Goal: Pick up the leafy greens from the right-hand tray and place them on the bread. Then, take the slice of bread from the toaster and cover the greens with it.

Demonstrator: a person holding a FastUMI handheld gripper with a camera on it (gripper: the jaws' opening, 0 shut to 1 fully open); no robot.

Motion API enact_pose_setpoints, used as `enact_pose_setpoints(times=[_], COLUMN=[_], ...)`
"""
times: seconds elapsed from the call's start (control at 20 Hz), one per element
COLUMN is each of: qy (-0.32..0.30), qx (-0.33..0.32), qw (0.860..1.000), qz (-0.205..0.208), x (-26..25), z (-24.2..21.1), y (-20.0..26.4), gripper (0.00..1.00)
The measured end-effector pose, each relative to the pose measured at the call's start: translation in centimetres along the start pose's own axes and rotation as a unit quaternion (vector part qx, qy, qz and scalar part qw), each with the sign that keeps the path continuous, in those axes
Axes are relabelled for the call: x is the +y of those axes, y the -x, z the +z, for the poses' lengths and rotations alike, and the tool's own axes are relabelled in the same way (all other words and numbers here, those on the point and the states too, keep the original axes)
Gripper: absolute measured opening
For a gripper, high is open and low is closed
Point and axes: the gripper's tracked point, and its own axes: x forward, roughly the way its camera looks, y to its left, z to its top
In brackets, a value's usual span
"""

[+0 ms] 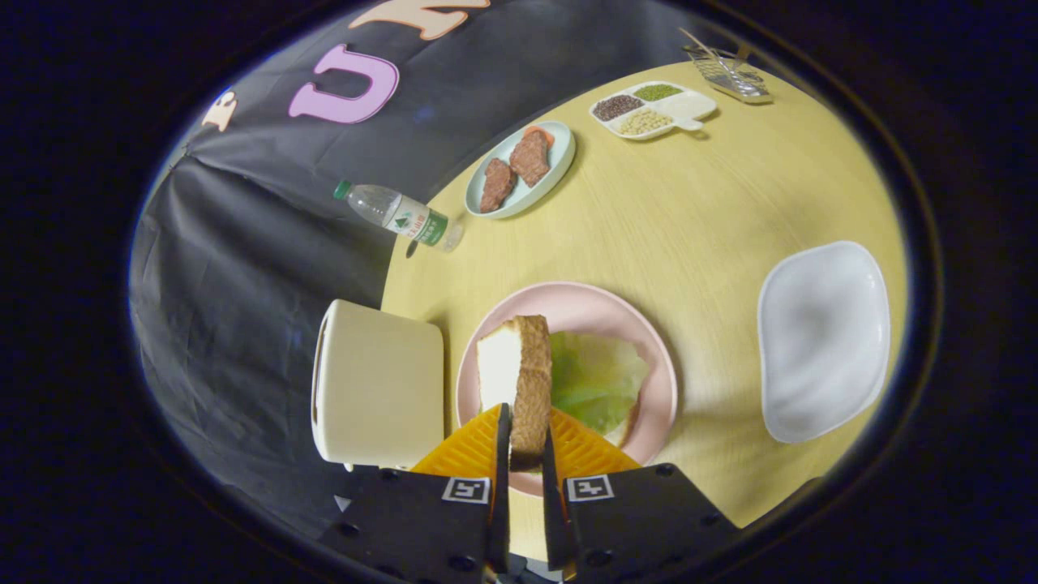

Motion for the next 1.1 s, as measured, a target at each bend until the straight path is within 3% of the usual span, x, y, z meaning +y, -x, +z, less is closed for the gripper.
enact_pose_setpoints(times=[0.1, 0.2, 0.45, 0.8, 1.1], qy=[0.008, 0.008, 0.007, 0.063, 0.145], qx=[0.008, 0.010, 0.001, -0.014, -0.086], qw=[1.000, 0.999, 0.999, 0.994, 0.972], qz=[-0.021, -0.035, -0.043, -0.093, -0.164], x=[-0.9, -1.2, -0.5, 0.8, 1.7], z=[-0.4, -0.6, -0.7, -0.6, 2.1], y=[-0.1, 0.6, 2.4, 6.5, 11.9], gripper=[0.28, 0.41, 0.98, 0.98, 0.99])
